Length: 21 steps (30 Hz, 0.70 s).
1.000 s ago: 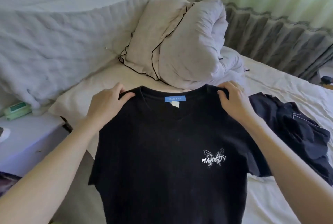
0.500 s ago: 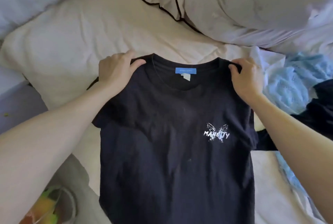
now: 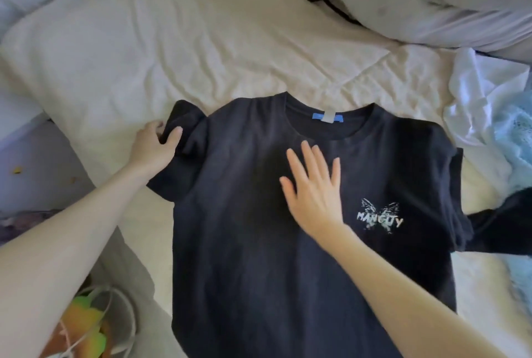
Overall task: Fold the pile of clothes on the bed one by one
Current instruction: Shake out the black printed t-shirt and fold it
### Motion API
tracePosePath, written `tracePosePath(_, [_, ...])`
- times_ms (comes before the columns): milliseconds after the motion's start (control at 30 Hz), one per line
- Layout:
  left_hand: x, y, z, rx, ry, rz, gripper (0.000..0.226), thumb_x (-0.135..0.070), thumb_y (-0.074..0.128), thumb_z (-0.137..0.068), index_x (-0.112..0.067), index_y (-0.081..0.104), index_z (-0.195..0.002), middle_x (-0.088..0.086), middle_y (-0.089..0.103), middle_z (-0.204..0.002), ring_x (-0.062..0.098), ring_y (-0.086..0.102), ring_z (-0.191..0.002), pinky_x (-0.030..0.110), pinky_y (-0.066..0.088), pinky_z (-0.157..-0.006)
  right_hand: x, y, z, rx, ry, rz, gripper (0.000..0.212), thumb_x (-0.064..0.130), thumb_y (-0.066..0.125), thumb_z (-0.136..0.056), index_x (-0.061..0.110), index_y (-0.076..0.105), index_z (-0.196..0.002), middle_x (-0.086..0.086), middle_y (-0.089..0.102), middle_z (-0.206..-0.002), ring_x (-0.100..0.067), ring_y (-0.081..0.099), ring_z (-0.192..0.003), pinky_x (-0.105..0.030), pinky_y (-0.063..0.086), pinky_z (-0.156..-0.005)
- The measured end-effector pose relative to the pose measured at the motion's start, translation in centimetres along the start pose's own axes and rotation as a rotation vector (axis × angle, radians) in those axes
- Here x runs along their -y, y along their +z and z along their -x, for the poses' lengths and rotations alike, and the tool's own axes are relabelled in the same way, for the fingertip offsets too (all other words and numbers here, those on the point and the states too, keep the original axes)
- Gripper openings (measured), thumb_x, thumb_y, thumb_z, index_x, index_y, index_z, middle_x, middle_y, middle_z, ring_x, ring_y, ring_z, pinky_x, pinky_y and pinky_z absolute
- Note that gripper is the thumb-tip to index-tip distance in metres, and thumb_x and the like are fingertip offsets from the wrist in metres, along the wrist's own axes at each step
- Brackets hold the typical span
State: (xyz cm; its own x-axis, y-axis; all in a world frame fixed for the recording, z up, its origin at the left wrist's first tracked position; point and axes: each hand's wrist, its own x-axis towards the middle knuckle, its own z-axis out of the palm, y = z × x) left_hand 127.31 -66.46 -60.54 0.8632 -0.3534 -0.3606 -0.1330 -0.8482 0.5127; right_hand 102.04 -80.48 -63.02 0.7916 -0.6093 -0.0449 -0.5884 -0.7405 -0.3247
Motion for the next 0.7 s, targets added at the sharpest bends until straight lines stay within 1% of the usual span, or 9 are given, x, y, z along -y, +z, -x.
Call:
tracePosePath(133, [1.8,-0.3,-0.3,0.074,-0.05,0.088,0.048,-0.037,0.064,-0.086,-0.008,0.052,-0.123,0.009,0.057,-0.122,0.025,0.054,-0.11,0.036,0.044,-0.09,4.1,2.8,2.7,0.108,-0.066,0.07,0.06,0.043,0.057,-0.089,0.02,0.043,-0.142,-0.012,0.037,-0.149,-0.034,0.032,-0.139,-0.063,0.021,-0.107])
tracePosePath(267, [2.8,-0.5,-0.5,-0.047,-0.107,-0.164,0.067,-0.053,0.063,-0.082,-0.011,0.043,-0.13,0.012,0.046,-0.13,0.033,0.043,-0.122,0.046,0.04,-0.098,4.6,3.8,3.3,0.174,-0.021,0.135,0.06,0.046,0.045,-0.093,0.023,0.032,-0.147,-0.009,0.029,-0.154,-0.033,0.022,-0.143,-0.06,0.014,-0.111])
tracePosePath(300, [2.9,-0.5,-0.5,0.011,-0.122,-0.116,0.064,-0.051,0.062,-0.083,-0.01,0.044,-0.129,0.012,0.049,-0.129,0.032,0.046,-0.12,0.042,0.043,-0.093,4.5,3.9,3.2,0.193,-0.018,0.152,0.06,0.048,0.039,-0.094,0.024,0.027,-0.148,-0.009,0.024,-0.156,-0.032,0.017,-0.144,-0.059,0.011,-0.112])
tracePosePath(367, [3.0,-0.8,-0.4,0.203,-0.165,0.165,0.047,-0.041,0.064,-0.086,-0.007,0.052,-0.116,0.012,0.059,-0.118,0.027,0.058,-0.106,0.031,0.048,-0.074,4.6,4.2,3.0,0.239,-0.009,0.19,0.062,0.05,0.026,-0.095,0.026,0.016,-0.151,-0.007,0.014,-0.159,-0.03,0.007,-0.146,-0.058,0.004,-0.113])
tracePosePath(433, [3.1,-1.8,0.5,0.264,-0.146,0.365,0.03,-0.033,0.063,-0.089,-0.005,0.061,-0.1,0.009,0.065,-0.101,0.022,0.063,-0.092,0.027,0.048,-0.066,4.7,4.4,3.0,0.272,0.012,0.225,0.062,0.052,0.019,-0.096,0.028,0.002,-0.151,-0.005,0.003,-0.16,-0.029,-0.003,-0.147,-0.057,-0.003,-0.114])
tracePosePath(500, [3.5,-3.2,2.0,0.079,-0.006,0.363,0.029,-0.034,0.06,-0.09,-0.005,0.06,-0.083,0.004,0.063,-0.082,0.016,0.06,-0.076,0.028,0.043,-0.061,5.0,4.5,3.0,0.298,0.039,0.243,0.062,0.052,0.016,-0.096,0.03,-0.012,-0.147,-0.003,-0.005,-0.16,-0.028,-0.01,-0.146,-0.056,-0.007,-0.113])
tracePosePath(600, [5.4,-4.5,5.0,-0.204,0.093,0.286,0.037,-0.041,0.057,-0.09,-0.015,0.045,-0.067,-0.001,0.049,-0.064,0.013,0.047,-0.059,0.025,0.032,-0.051,5.7,4.0,2.9,0.341,0.079,0.253,0.062,0.051,0.016,-0.098,0.031,-0.022,-0.142,-0.002,-0.013,-0.159,-0.026,-0.015,-0.146,-0.055,-0.005,-0.115])
tracePosePath(633, [6.2,-4.6,5.6,-0.234,0.053,0.265,0.034,-0.044,0.056,-0.089,-0.016,0.046,-0.072,-0.002,0.05,-0.068,0.014,0.048,-0.063,0.026,0.033,-0.054,6.1,3.8,2.9,0.352,0.101,0.238,0.062,0.05,0.017,-0.099,0.031,-0.02,-0.145,-0.002,-0.013,-0.159,-0.026,-0.015,-0.146,-0.055,-0.004,-0.115])
tracePosePath(700, [7.4,-4.6,5.1,-0.228,-0.041,0.199,0.033,-0.043,0.058,-0.088,-0.013,0.052,-0.1,0.002,0.056,-0.095,0.021,0.056,-0.088,0.03,0.041,-0.07,7.3,3.3,2.9,0.337,0.181,0.151,0.06,0.047,0.019,-0.1,0.03,-0.009,-0.15,-0.001,-0.01,-0.16,-0.024,-0.014,-0.146,-0.055,-0.002,-0.116])
